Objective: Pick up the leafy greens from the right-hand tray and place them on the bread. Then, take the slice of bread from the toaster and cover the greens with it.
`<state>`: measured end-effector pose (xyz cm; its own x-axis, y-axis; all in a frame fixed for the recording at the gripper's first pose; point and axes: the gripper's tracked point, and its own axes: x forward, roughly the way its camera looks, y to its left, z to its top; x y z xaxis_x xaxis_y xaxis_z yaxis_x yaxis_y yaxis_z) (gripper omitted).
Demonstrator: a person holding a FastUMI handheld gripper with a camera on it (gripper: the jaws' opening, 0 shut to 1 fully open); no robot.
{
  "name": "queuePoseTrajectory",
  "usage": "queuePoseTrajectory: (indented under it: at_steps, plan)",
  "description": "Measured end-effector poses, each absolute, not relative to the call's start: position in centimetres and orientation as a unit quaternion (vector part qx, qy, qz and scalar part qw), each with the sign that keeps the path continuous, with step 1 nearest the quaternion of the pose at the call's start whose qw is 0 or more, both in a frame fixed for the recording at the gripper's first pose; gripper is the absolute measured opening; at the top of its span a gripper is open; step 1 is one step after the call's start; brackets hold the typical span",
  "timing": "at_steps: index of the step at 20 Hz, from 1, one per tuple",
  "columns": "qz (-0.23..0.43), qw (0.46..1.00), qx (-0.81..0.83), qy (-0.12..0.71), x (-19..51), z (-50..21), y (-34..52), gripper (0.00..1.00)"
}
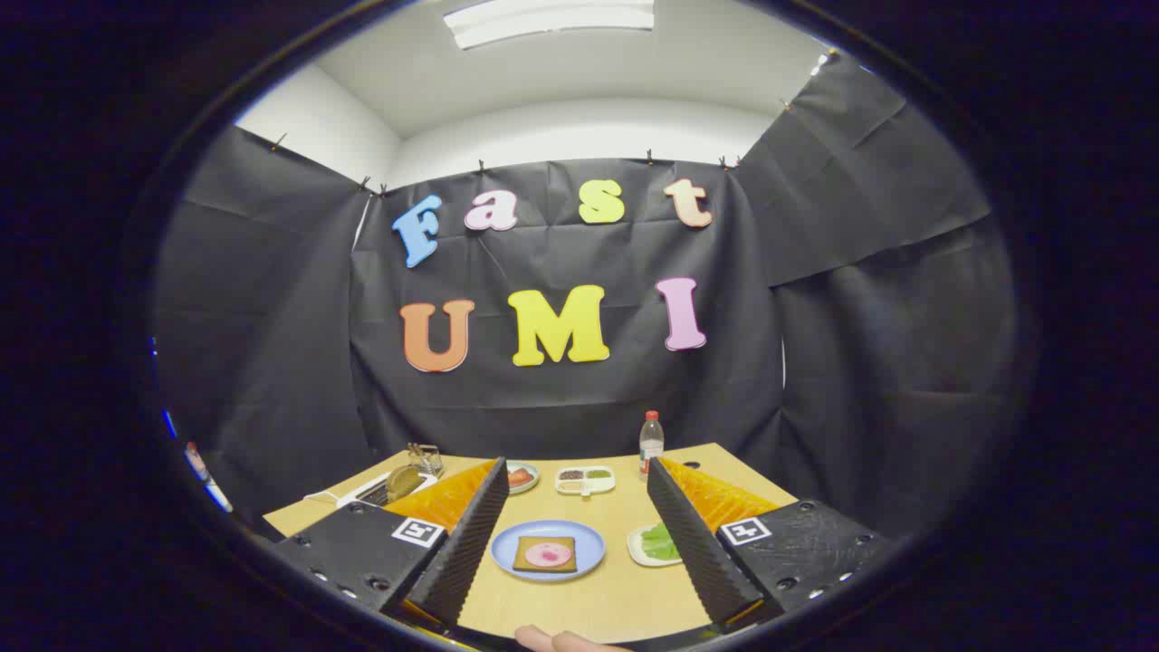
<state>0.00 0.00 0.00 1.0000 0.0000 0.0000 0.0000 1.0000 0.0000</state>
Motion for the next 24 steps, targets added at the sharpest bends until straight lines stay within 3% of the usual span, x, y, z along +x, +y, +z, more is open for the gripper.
queuePoseTrajectory:
  at_steps: [12,24]
  plan:
    - [0.014,0.999,-0.022,-0.025,-1.2,-0.3,1.0,0.95]
    - [-0.042,0.998,-0.039,-0.016,4.4,-1.4,-6.1,0.95]
